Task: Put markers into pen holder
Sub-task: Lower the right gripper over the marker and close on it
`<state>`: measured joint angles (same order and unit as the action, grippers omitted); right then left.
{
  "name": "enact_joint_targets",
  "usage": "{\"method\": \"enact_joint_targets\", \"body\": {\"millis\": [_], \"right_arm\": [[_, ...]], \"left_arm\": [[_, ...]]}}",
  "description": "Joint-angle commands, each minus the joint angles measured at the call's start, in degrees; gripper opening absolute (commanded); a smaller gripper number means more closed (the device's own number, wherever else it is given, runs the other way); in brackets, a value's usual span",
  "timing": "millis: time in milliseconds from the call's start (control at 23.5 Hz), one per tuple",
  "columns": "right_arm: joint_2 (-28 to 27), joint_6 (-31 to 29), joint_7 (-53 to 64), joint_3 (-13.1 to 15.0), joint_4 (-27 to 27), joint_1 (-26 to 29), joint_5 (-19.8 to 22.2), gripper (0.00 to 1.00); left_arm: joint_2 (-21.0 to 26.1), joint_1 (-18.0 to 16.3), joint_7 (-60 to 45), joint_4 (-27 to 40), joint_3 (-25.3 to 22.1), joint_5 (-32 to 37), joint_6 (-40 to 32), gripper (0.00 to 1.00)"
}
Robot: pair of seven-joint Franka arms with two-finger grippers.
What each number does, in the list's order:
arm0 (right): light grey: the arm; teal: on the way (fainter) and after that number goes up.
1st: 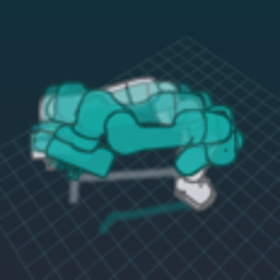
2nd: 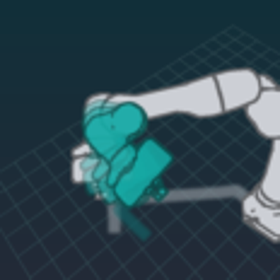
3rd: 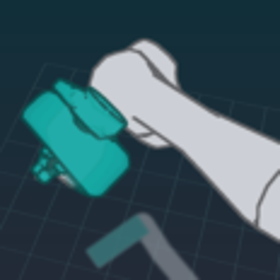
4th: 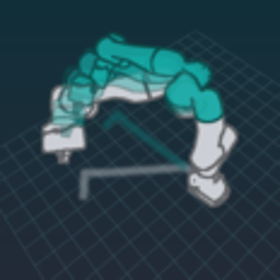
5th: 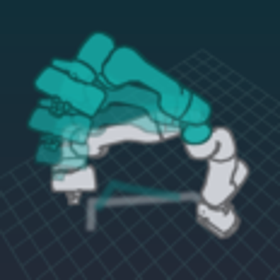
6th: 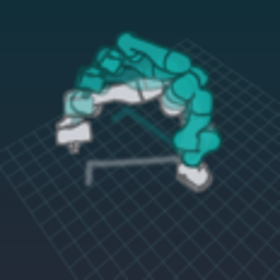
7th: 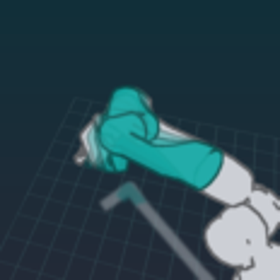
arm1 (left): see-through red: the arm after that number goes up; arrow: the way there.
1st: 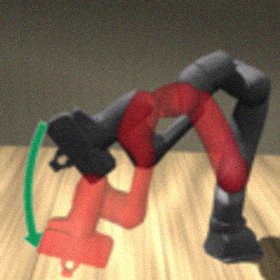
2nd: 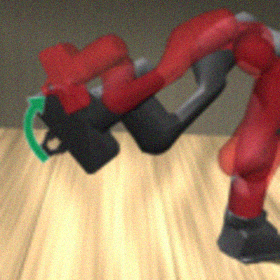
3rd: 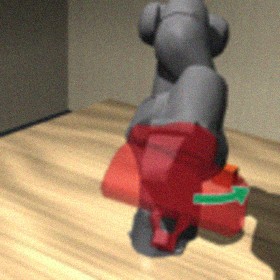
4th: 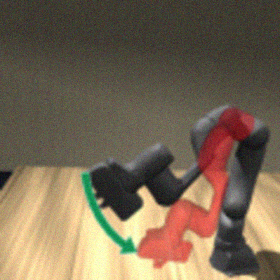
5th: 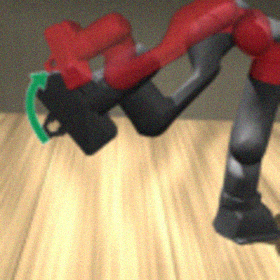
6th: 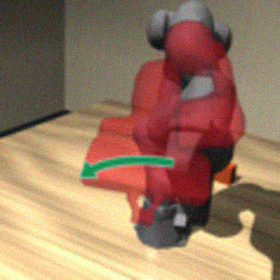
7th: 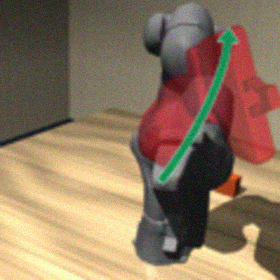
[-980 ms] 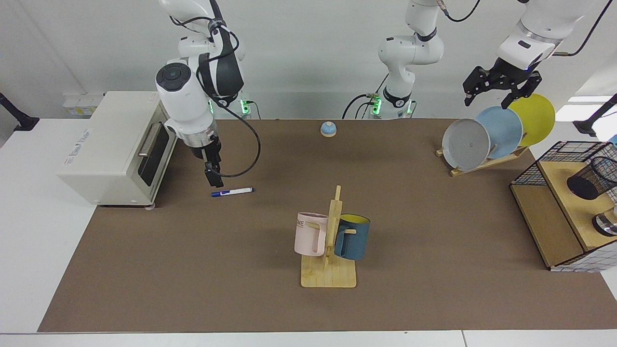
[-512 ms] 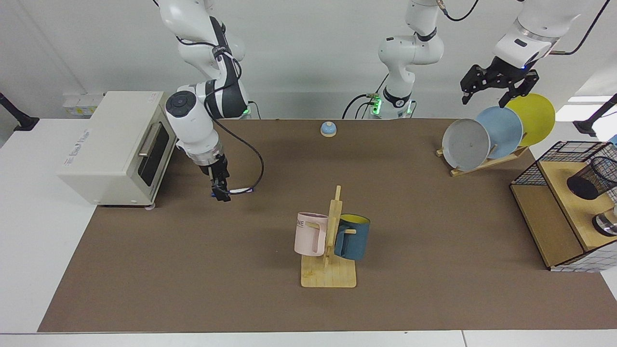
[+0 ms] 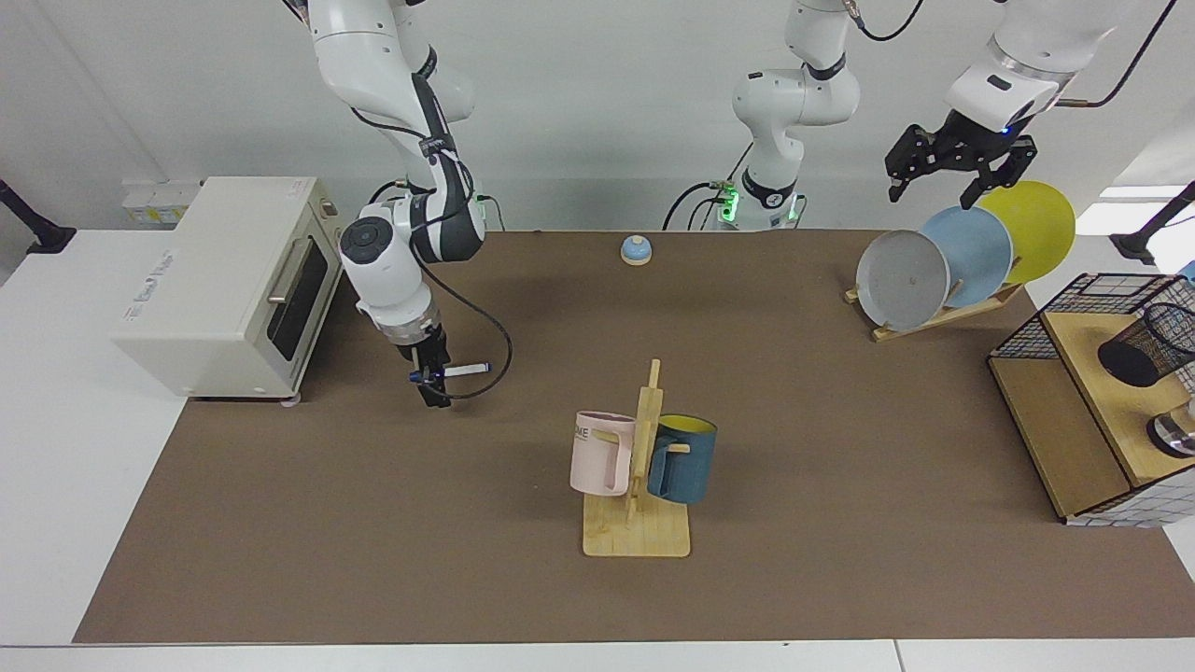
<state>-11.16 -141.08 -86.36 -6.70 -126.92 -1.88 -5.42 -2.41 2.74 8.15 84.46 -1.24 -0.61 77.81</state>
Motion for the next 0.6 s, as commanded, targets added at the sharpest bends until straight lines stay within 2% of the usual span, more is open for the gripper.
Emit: {"method": "enact_joint_targets", "body": {"millis": [0,85,171,554], "right_arm": [[1.14,-2.09,-0.12,-0.33,-2.19,0.21,-0.56,0.98],[1.14,-2.09,0.40,-0.33,-2.36,0.21,-0.56,0.97],[1.23,-2.09,0.84,-0.33,-2.45,0.30,-0.56,0.80],[1.40,-2.01,3.66,-0.33,-2.89,1.62,-0.47,0.79]], "left_arm": [[-1.28,0.69,-0.68,1.49,-0.17,-0.62,-0.02,1.00],[-1.28,0.69,-0.68,1.58,-0.08,-0.70,-0.11,1.00],[-1.28,0.60,-0.68,1.49,0.27,-0.70,-0.02,1.00],[-1.28,0.69,-0.59,1.49,1.50,-0.70,0.24,1.00]]}}
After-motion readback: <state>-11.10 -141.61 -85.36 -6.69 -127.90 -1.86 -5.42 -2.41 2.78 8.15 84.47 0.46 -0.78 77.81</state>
